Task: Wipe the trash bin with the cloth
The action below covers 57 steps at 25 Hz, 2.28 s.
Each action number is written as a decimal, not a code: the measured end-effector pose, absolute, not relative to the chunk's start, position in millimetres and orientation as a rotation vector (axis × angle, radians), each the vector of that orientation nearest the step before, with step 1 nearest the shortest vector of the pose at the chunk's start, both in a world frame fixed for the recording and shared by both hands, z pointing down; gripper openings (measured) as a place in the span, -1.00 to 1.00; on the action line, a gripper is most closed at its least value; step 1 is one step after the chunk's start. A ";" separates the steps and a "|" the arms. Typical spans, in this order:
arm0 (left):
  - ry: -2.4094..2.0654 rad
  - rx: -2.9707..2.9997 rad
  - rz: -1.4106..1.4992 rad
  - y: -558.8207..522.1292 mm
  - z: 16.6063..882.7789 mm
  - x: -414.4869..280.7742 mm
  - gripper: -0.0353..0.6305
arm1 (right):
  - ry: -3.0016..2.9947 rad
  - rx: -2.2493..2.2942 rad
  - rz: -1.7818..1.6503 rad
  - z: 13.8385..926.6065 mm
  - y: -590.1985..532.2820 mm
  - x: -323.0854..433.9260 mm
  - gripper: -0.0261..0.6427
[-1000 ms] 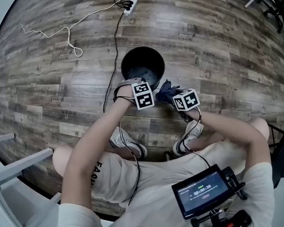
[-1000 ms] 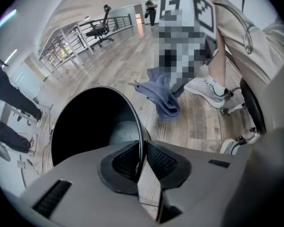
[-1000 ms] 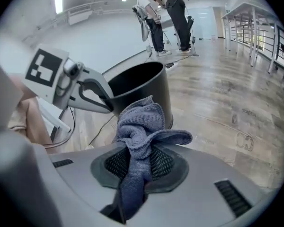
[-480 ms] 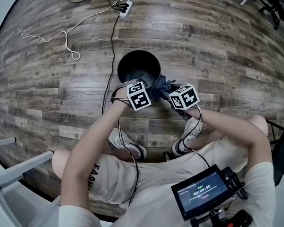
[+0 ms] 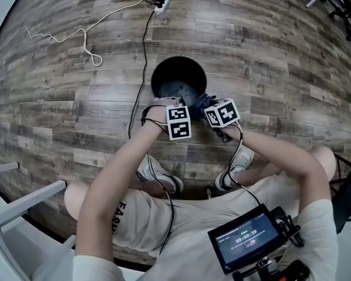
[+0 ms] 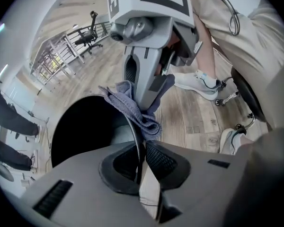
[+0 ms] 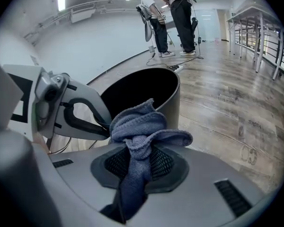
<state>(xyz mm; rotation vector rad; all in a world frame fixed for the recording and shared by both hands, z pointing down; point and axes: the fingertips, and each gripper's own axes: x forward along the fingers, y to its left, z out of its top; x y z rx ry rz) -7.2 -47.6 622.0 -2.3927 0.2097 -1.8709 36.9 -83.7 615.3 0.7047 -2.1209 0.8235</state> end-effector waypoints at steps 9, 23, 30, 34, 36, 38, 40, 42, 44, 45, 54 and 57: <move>0.198 -2.404 -1.842 -49.9 621.6 -6.6 -0.76 | -2.010 0.738 0.857 690.8 -90.0 35.0 -0.68; 0.210 -2.394 -1.837 -50.3 623.5 -7.1 -0.76 | -1.901 0.766 0.819 814.5 -79.1 30.7 -0.68; 0.259 -2.499 -1.838 -50.8 618.1 -4.7 -0.74 | -1.941 0.758 0.863 777.0 -53.9 52.8 -0.68; 0.144 -2.578 -1.772 -43.8 605.7 -10.3 -0.51 | -1.984 0.709 0.850 736.0 -42.6 67.8 -0.68; 0.085 -2.528 -1.776 -44.3 603.4 -23.3 -0.47 | -2.008 0.710 0.853 713.5 -42.3 73.8 -0.68; 0.077 -2.458 -1.806 -50.0 604.8 -40.7 -0.46 | -2.033 0.737 0.889 690.5 -42.8 78.3 -0.67; 0.102 -2.411 -1.830 -55.8 608.4 -55.4 -0.46 | -2.062 0.762 0.942 669.0 -39.7 79.8 -0.68; 0.117 -2.402 -1.836 -56.8 612.2 -61.8 -0.47 | -2.111 0.771 0.963 644.5 -35.4 75.2 -0.68; 0.097 -2.387 -1.838 -54.2 615.5 -62.3 -0.52 | -2.182 0.767 0.932 617.4 -33.3 65.3 -0.68; 0.078 -2.373 -1.840 -52.7 616.5 -61.5 -0.57 | -2.215 0.764 0.909 604.9 -33.1 59.5 -0.68; -0.015 -2.370 -1.848 -41.8 615.6 -48.9 -0.70 | -2.242 0.788 0.871 582.2 -49.7 34.1 -0.68; -0.028 -2.390 -1.825 -37.0 615.3 -41.0 -0.73 | -2.191 0.817 0.885 606.2 -66.9 39.5 -0.68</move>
